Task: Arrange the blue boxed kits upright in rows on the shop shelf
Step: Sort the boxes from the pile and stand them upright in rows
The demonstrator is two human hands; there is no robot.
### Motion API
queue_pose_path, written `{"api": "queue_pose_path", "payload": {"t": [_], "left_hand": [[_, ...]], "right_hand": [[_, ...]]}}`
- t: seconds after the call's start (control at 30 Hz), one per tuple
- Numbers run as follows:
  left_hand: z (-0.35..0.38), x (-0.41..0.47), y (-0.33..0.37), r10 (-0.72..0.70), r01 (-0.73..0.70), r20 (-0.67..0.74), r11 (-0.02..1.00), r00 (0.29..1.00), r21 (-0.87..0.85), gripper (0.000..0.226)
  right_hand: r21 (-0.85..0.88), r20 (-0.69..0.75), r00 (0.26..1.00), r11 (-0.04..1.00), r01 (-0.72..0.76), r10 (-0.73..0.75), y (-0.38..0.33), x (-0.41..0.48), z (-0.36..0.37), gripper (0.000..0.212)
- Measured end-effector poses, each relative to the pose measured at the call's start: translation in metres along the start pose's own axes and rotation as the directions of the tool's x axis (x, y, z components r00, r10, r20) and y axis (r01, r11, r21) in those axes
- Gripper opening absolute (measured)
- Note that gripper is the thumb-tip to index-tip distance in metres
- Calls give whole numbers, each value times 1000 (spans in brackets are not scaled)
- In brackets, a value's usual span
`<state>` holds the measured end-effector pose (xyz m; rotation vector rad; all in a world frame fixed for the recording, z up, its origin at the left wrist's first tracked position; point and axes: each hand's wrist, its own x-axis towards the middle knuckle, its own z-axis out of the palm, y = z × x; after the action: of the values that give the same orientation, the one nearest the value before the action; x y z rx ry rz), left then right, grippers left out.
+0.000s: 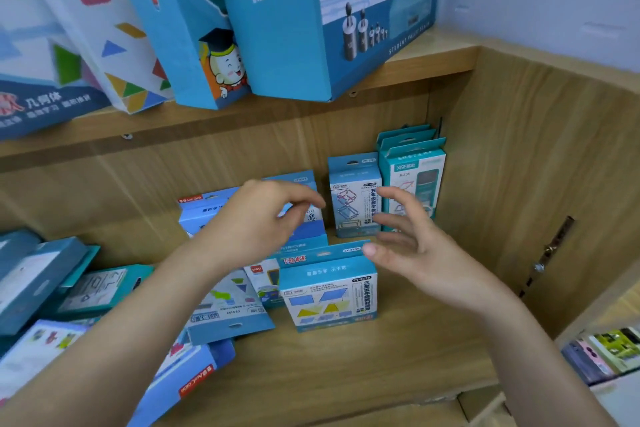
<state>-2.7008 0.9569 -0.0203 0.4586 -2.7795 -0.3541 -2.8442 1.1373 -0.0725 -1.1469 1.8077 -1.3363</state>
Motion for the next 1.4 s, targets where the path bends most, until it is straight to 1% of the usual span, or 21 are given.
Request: {"api": "queue_pose_path", "payload": {"t": [0.03, 0.1, 0.17, 0.23, 0.33, 0.4, 0.5, 0.6, 0.63, 0.7, 0.77, 0.8, 0.87, 0.93, 0.97, 1.03, 1.1, 1.13, 1.27, 1.33, 1.4], "left_hand": [[-1, -16, -4, 2, -2, 32, 1000, 999, 8, 23], [2, -39, -14, -31, 27, 98, 998, 995, 51, 39], [7, -55, -22, -83, 74, 146, 995, 986, 65, 55], [9, -64, -25, -111, 101, 158, 992, 981, 69, 62], [14, -70, -31, -116, 100, 143, 989, 983, 112, 64], [20, -71, -37, -148, 139, 94, 986, 985, 92, 60], [26, -71, -44, -226, 225, 62, 974, 972, 18, 35], [29, -69, -44, -263, 264, 39, 964, 964, -24, 24], [29, -69, -43, -269, 269, 27, 962, 963, -40, 24], [30, -71, -42, -268, 269, 23, 961, 963, -64, 28], [31, -75, -38, -259, 260, 24, 962, 966, -84, 31], [32, -76, -35, -259, 260, 24, 960, 965, -103, 33], [33, -79, -28, -284, 283, 21, 940, 958, -190, 39], [33, -80, -21, -314, 305, 29, 891, 949, -336, 50], [33, -81, -20, -325, 309, 30, 861, 945, -405, 56], [32, -83, -19, -352, 318, 26, 809, 936, -494, 65], [32, -86, -19, -362, 324, 28, 796, 932, -512, 65], [33, -86, -18, -355, 319, 26, 804, 935, -502, 62], [39, -89, -13, -338, 300, 19, 807, 941, -508, 57], [40, -90, -10, -340, 300, 20, 801, 940, -518, 53], [40, -90, -9, -344, 299, 5, 810, 939, -505, 50]], "right_hand": [[-75, 58, 998, 997, 0, 4, -1, -2, 2, 83], [-266, 139, 990, 964, 14, 24, 1, -3, 9, 91], [-434, 147, 989, 900, 47, 19, 4, -3, 18, 98], [-480, 105, 994, 873, 87, -41, 5, -1, 27, 95], [-486, 38, 991, 864, 127, -125, 10, 2, 37, 81], [-413, 6, 993, 904, 111, -119, 16, 3, 40, 74], [-252, -41, 996, 966, 63, -76, 24, 2, 38, 70], [38, -153, 987, 998, 48, -42, 20, -2, 29, 50], [150, -212, 977, 987, 58, -25, 16, -3, 25, 45], [370, -321, 945, 927, 65, 61, 7, -5, 18, 39], [545, -370, 917, 834, 86, 147, -1, -4, 14, 32], [591, -372, 913, 802, 92, 169, -5, -3, 14, 29], [609, -386, 907, 785, 111, 171, -11, -3, 19, 21], [580, -446, 883, 798, 160, 147, -14, -3, 25, 14], [569, -482, 865, 800, 188, 139, -14, -4, 26, 16], [584, -537, 826, 782, 218, 171, -13, -4, 25, 29], [606, -584, 784, 755, 249, 210, -12, -5, 22, 42], [598, -616, 763, 747, 291, 195, -12, -6, 21, 43], [461, -727, 686, 762, 455, 30, -17, -10, 24, 32], [427, -729, 684, 768, 477, -19, -17, -11, 27, 29], [452, -702, 712, 760, 467, -21, -16, -11, 29, 27]]}}
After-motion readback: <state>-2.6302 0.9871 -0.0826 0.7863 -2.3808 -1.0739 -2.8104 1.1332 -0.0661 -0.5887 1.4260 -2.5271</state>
